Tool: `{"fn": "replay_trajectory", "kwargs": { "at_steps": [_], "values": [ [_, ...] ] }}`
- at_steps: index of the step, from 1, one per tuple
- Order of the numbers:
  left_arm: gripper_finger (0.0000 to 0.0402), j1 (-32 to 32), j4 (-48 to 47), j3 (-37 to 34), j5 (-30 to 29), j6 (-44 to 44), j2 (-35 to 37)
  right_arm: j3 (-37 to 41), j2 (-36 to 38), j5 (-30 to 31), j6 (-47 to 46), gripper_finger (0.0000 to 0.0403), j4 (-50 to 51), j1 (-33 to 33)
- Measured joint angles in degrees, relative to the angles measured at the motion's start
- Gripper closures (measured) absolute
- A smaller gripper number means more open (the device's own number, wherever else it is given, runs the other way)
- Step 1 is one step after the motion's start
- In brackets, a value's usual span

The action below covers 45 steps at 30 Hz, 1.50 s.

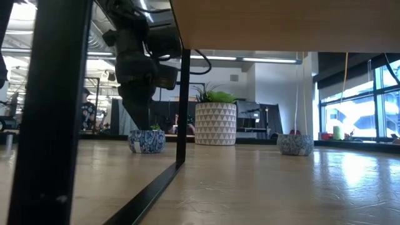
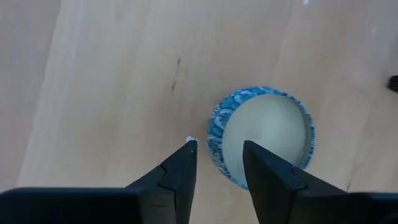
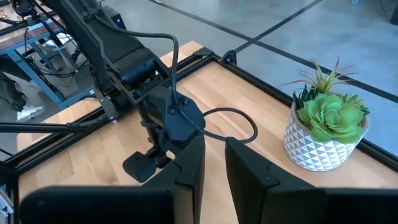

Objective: Pick & Place candle stick holders
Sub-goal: Put the dark blue scented candle on the shelf aligned with the yellow glass candle holder

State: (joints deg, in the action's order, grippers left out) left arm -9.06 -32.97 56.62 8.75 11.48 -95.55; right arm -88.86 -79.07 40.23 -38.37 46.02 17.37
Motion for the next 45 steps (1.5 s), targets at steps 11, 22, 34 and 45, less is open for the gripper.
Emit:
{"fn": "replay_trajectory", "kwargs": {
  "at_steps": [11,22,34,45],
  "values": [
    [0.0291,-0.46,0.21,0.0,-0.61,-1.16,-0.02,0.0,0.0,0.02,0.11,0.0337,0.0,0.0],
    [0.0291,-0.48,-0.08,0.0,-0.63,-1.24,-0.02,0.0,0.0,0.0,0.24,0.0337,0.02,0.02],
    [0.0293,0.03,-3.28,0.0,-0.33,0.22,-0.02,1.69,-0.31,-0.86,0.22,0.0337,1.43,0.31],
    [0.0306,0.11,-4.91,0.0,0.32,0.81,-0.02,4.15,-1.49,-2.01,0.09,0.0337,1.18,0.39]
  ]
}}
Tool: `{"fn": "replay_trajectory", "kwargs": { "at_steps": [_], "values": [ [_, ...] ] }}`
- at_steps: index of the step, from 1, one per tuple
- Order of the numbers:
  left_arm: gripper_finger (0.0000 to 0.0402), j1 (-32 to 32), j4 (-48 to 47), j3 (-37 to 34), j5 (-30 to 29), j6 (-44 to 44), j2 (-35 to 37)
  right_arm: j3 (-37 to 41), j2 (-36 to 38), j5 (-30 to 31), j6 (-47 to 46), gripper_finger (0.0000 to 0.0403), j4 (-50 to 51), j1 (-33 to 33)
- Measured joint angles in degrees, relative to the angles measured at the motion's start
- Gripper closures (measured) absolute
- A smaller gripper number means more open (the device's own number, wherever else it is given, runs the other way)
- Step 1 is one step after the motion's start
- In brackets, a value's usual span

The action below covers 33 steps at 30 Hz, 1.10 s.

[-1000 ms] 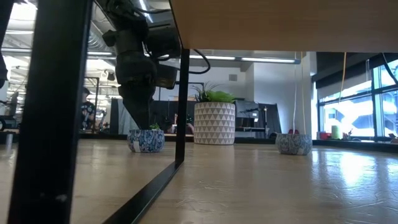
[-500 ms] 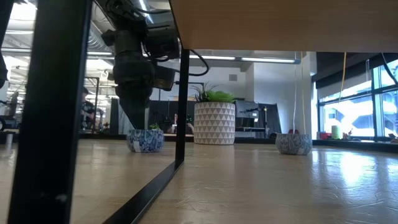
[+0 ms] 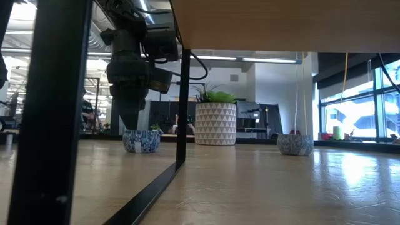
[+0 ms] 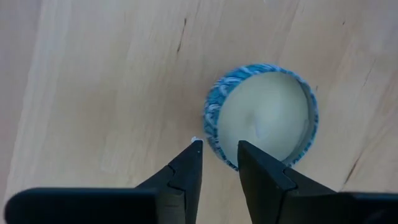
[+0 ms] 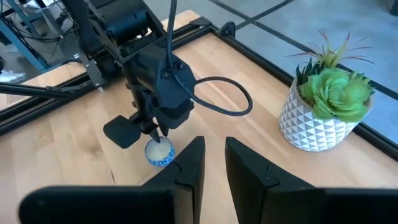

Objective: Pick & Place candle stick holders
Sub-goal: Put the dark blue scented candle on the shelf aligned with the yellow glass candle holder

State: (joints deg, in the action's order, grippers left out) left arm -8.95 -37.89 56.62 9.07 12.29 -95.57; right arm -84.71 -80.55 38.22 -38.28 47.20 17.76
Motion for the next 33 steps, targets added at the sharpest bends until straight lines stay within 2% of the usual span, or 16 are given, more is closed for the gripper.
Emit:
{"fn": "replay_trajectory", "kwargs": {
  "at_steps": [9,14,25,33],
  "values": [
    [0.0353,0.0,-0.06,0.0,-0.53,-1.17,0.0,0.0,0.09,0.08,1.26,0.0337,-1.47,-0.15],
    [0.0394,-0.59,-0.46,0.0,-0.56,-0.94,0.0,0.0,0.09,0.07,1.27,0.0337,-1.96,-0.15],
    [0.0398,-1.4,-4.52,0.89,-2.03,0.37,0.07,0.0,0.11,-1.24,1.27,0.0337,-3.93,-0.15],
    [0.0399,-2.33,-13.39,10.09,-4.72,-3.23,3.51,0.0,0.11,-4.11,1.25,0.0337,-3.96,-0.15]
  ]
}}
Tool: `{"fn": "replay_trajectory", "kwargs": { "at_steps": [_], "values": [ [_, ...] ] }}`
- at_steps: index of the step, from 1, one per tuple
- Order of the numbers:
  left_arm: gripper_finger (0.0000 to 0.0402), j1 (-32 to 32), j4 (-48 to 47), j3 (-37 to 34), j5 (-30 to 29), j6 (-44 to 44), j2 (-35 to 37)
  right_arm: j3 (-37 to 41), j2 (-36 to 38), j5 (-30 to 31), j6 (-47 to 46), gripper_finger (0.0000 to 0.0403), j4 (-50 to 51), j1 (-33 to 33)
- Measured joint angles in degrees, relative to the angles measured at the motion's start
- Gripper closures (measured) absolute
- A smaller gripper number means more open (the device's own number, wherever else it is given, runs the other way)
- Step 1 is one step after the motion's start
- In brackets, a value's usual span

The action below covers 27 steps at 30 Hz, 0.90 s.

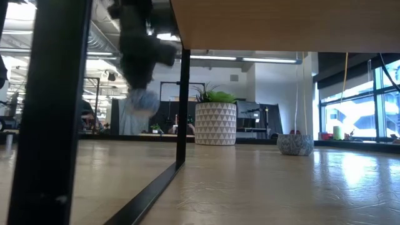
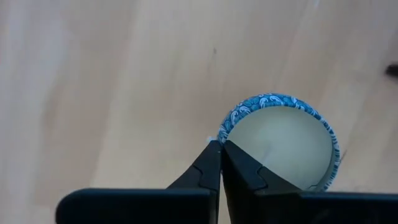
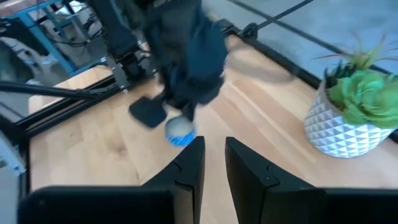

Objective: Pick & Place candle stick holders
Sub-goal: Put the dark blue scented candle on the shelf aligned with the yellow glass candle holder

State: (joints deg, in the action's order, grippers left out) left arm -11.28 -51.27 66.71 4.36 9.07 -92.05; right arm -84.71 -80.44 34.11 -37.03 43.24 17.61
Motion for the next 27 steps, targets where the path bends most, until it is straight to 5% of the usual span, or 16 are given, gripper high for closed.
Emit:
{"fn": "replay_trajectory", "kwargs": {
  "at_steps": [8,15,27],
  "values": [
    [0.0399,0.16,-9.97,16.38,-2.7,-3.51,1.23,-2.26,0.38,-0.84,-2.73,0.0337,3.26,1.88],
    [0.0399,4.1,-14.35,29.78,-4.77,-3.88,-1.93,-9.56,0.39,2.95,-9.2,0.0348,19.92,6.96],
    [0.0399,13.9,-21.24,57.04,-6.25,-5.35,-19.53,-16.87,0.35,1.57,-29.45,0.0367,44.52,16.4]
  ]
}}
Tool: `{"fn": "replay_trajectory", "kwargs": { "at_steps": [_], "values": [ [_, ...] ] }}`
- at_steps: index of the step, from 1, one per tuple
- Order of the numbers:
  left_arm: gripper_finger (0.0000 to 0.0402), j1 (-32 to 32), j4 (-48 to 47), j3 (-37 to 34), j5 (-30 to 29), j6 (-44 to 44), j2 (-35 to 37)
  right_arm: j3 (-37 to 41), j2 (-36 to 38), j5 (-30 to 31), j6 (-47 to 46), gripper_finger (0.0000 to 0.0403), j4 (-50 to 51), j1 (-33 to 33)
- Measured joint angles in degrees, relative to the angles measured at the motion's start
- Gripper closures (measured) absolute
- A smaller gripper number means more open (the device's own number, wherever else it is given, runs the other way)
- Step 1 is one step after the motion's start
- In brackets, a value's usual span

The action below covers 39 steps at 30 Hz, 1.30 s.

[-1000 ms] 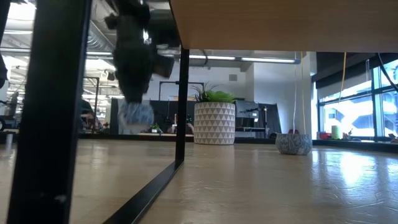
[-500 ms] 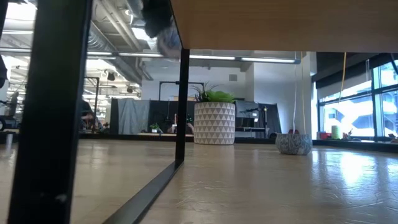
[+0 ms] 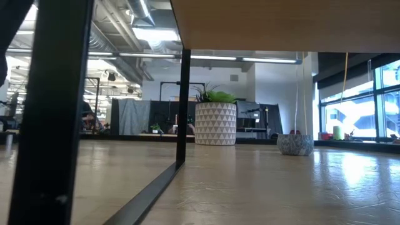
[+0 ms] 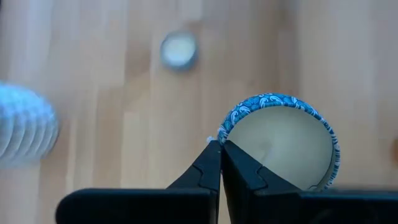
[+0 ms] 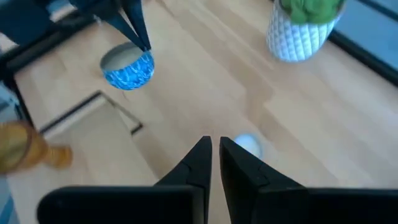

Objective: Pick & Place candle stick holders
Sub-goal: Put the dark blue scented candle on the shelf aligned with the yellow glass candle holder

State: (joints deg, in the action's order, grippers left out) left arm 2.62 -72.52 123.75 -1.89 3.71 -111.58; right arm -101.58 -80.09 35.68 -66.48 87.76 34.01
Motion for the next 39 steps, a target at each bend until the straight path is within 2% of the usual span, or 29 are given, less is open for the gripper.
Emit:
{"fn": "replay_trajectory", "kwargs": {
  "at_steps": [4,9,16,22,27,33,39],
  "values": [
    [0.0399,1.53,-2.39,11.05,-0.02,1.17,-6.6,0.0,0.0,-2.11,-2.75,0.0367,2.31,3.97],
    [0.0399,2.55,1.18,9.7,3.19,6.16,-7.54,0.0,0.21,-5.08,-2.99,0.0367,2.27,9.4],
    [0.0399,5.52,4.1,10.35,2.11,9.88,-7.72,0.0,0.46,-6.79,0.99,0.0367,2.28,14.61],
    [0.0399,6.62,6.27,10.46,2.34,12.24,-8.52,0.0,-0.15,-8.15,16.27,0.0367,0.69,14.82],
    [0.0399,6.86,9.19,10.31,5.88,13.46,-10.01,0.0,-2.23,-16.09,32.97,0.0352,-7.51,10.28],
    [0.0399,6.72,11.56,10.35,9.26,13.75,-11.21,0.0,-5.16,-27.7,49.19,0.03,-13.57,4.09],
    [0.0399,7.41,11.24,10.38,9.77,12.23,-11.81,0.0,-7.33,-28.9,60.25,0.0244,-14.69,0.49]
  ]
}}
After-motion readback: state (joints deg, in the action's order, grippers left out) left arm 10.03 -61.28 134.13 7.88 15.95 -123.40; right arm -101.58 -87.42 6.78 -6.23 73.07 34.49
